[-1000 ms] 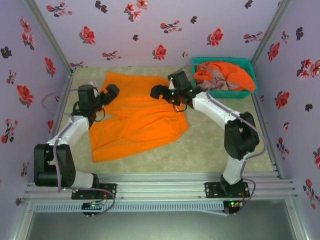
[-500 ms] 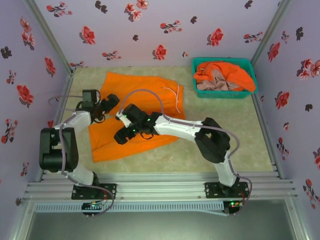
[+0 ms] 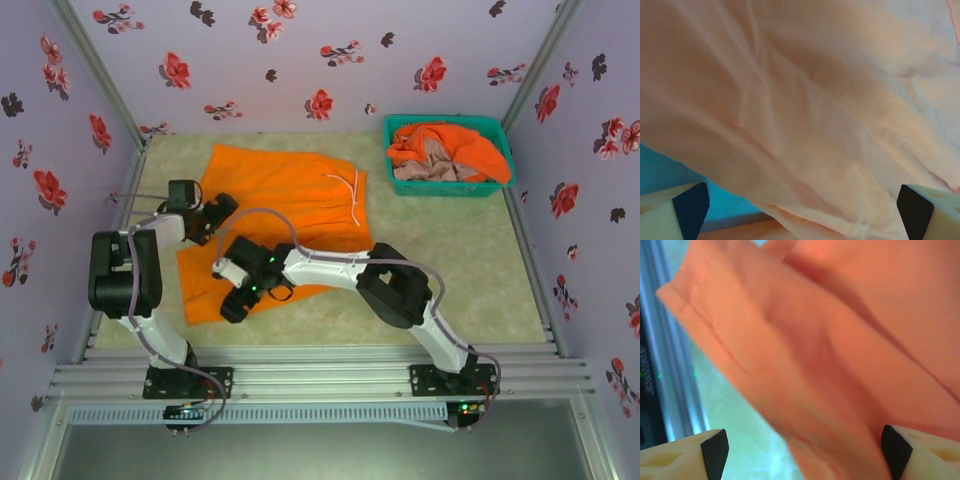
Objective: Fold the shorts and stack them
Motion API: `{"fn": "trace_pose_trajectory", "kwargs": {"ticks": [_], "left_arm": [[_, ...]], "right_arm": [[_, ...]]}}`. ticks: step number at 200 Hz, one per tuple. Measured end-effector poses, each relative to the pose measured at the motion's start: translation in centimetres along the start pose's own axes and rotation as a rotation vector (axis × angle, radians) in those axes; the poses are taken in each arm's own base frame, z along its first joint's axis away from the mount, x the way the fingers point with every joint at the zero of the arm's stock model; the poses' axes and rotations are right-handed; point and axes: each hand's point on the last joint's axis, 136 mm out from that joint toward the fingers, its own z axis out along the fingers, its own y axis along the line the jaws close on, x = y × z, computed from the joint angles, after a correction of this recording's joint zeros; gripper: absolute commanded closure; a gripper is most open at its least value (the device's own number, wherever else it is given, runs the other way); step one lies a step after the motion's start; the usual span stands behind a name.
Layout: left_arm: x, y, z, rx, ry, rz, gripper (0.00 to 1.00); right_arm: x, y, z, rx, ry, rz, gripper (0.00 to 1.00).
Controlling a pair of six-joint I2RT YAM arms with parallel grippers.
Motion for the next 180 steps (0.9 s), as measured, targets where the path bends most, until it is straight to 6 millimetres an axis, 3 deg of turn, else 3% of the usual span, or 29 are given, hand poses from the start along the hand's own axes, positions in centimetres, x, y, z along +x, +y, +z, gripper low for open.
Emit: {"fn": "trace_pose_trajectory", "kwargs": {"ticks": [39,98,132,153,180], "left_arm": [[0.0,0.1,0.3,-0.003,0.004,-0.002,0.01],[0.0,0.1,0.3,-0.003,0.005,-0.002,0.01],[-0.1,-0.1,0.1,0.001,0.001,-0.001,0.01],[-0.4,-0.7,-0.5,0.017,-0.013,0.005,0.01],[-1.4,-2.3,-2.5,0.058,-0.058,0.024,0.00]], "right_arm": [[3.4,1.6,0.9,-0.029,0.089,-0.049,0.16],[5.5,2.7,0.1,0.000,0.124,-0.151,0.01],[6.8,3.9,-0.7,-0.004,0.114,-0.198,0.01],[6.1,4.7,-1.8,-0.011,0.052,-0.222,0.01],[2.6,5.7,-2.9,-0.019,-0.078,-0.266,0.01]]}}
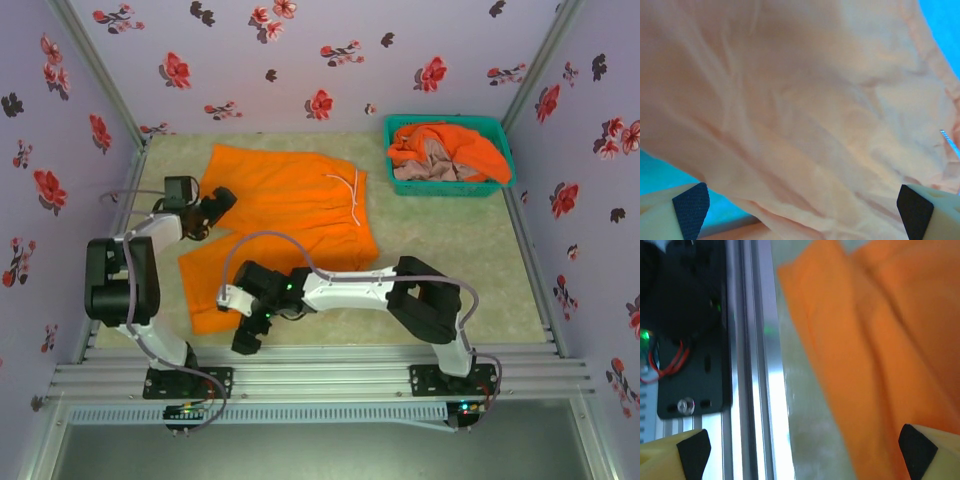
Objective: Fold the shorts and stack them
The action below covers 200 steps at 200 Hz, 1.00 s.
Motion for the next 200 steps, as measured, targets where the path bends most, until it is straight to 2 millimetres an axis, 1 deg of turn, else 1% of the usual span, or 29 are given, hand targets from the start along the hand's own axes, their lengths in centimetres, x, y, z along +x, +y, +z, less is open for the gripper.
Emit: {"fn": "trace_pose_trajectory", "kwargs": {"ticks": [15,28,42,57,78,96,121,144,166,200], "left_arm": [[-0.7,-1.1,-1.3,0.022,-0.026,0.009,0.01],[-1.5,-1.9,-2.4,0.040,-0.052,0.016,0.00],[-2.4,-2.5,-3.6,0.050,-0.084,0.018,0.00],[-3.2,-2.6,-4.8,0.054,-0.115,0.014,0.01],[-4.1,-2.5,-6.1,0.053,-0.150,0.012,0.01],[-4.2,-2.3,-6.4,0.046,-0.153,0.014,0.01],[-3.9,-2.1,-6.3,0.036,-0.141,0.012,0.01],[-3.8,-2.0,-6.3,0.034,-0.139,0.011,0.00],[-3.7,-1.9,-6.3,0.033,-0.137,0.010,0.00],[-3.6,-1.8,-6.3,0.032,-0.135,0.009,0.01]], "right_arm": [[-1.7,-0.2,0.0,0.002,-0.044,-0.013,0.01],[-3.2,-0.6,0.5,0.002,-0.074,-0.020,0.01],[-4.7,-1.1,1.4,-0.005,-0.100,-0.022,0.01],[-5.2,-1.3,2.8,-0.026,-0.102,-0.015,0.01],[-4.7,-1.4,4.8,-0.063,-0.076,0.008,0.01],[-3.1,-1.1,5.9,-0.087,-0.027,0.023,0.01],[-2.0,0.2,6.3,-0.108,0.005,0.018,0.01],[-0.4,1.5,7.0,-0.117,0.035,-0.012,0.01],[0.0,2.2,6.9,-0.112,0.035,-0.050,0.01],[0.0,2.1,7.0,-0.079,0.018,-0.093,0.01]]}}
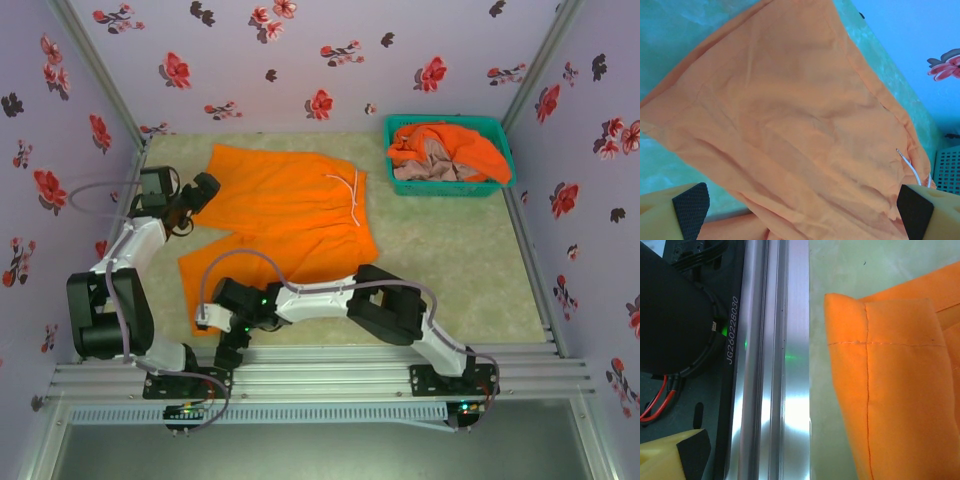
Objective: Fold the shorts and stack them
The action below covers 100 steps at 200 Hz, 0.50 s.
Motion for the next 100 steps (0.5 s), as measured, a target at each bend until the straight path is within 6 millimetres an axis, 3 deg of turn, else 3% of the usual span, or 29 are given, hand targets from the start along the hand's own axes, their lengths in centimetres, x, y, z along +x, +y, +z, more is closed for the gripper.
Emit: {"fn": "trace_pose_trajectory", "kwargs": {"ticks": [28,46,80,100], "left_arm": [[0.2,-0.2,-0.8,0.010,-0.007,0.003,0.01],[-0.2,-0.9,-1.8,0.027,-0.026,0.010,0.00],[-0.7,-2.5,-4.0,0.074,-0.068,0.031,0.01],[-0.4,-3.4,-4.4,0.095,-0.069,0.046,0.00]], "right_arm": [[-0.2,-0.9,-1.2,0.078,-0.026,-0.022,0.01],[-2.0,-1.7,-3.2,0.148,-0.089,-0.040,0.01],[-6.5,-4.4,-10.5,0.298,-0.286,-0.040,0.01],[-7.5,-6.7,-15.4,0.373,-0.395,0.020,0.01]]}}
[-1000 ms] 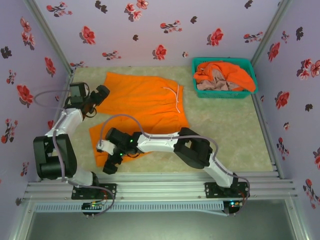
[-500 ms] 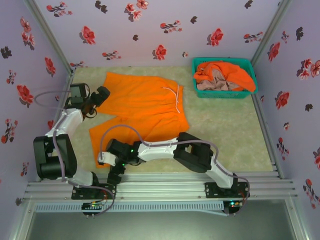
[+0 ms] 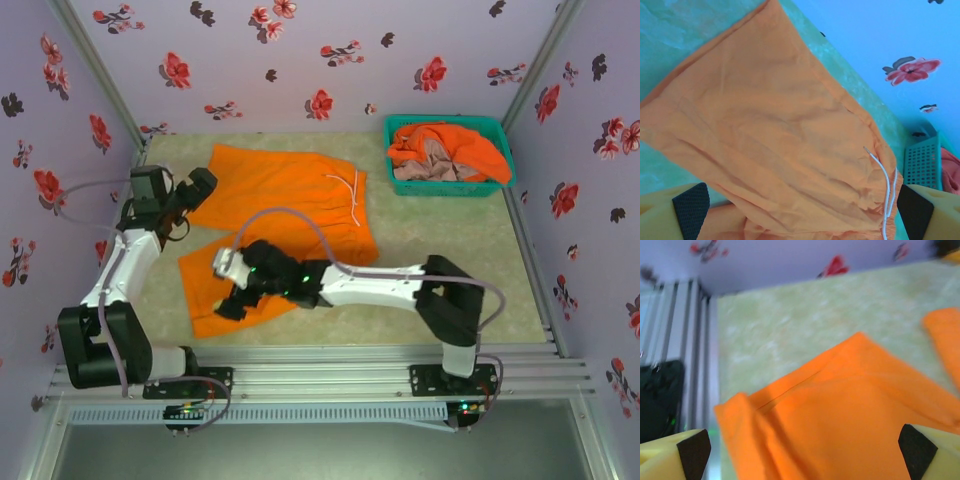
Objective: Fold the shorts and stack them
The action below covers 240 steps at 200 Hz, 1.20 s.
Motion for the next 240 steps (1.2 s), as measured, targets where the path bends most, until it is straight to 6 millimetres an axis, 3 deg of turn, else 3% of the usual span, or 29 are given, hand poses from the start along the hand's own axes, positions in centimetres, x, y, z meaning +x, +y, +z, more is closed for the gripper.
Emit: {"fn": "trace_pose_trajectory", "kwargs": {"ticks": [17,31,78,103,138,175,203,240], "left_arm": [[0.9,-0.7,0.3,0.014,0.023,0.010,0.01],[1.9,-1.1,1.0,0.020,0.050,0.015,0.01],[5.6,-0.9,5.4,0.012,0.150,0.010,0.01],[7.4,0.7,8.7,-0.033,0.214,-0.001,0.00],[7.8,1.9,12.5,-0.063,0.246,-0.009,0.00],[7.4,2.2,15.3,-0.067,0.249,-0.011,0.01],[7.5,2.9,17.5,-0.080,0.260,-0.014,0.01],[5.7,1.7,20.0,-0.054,0.231,0.006,0.01]], "right_arm": [[-0.6,-3.6,-2.3,0.076,-0.047,0.089,0.01],[0.2,-7.1,-3.7,0.151,-0.054,0.194,0.01],[7.3,-19.4,-7.8,0.394,-0.027,0.658,0.01],[10.3,-23.9,-7.8,0.457,-0.018,0.854,0.01],[13.2,-27.3,-5.2,0.463,0.008,1.045,0.01],[16.0,-29.5,-2.9,0.466,0.018,1.205,0.01],[15.5,-31.4,-3.1,0.474,-0.053,1.297,0.01],[15.4,-33.5,-3.4,0.516,-0.120,1.378,0.01]]}}
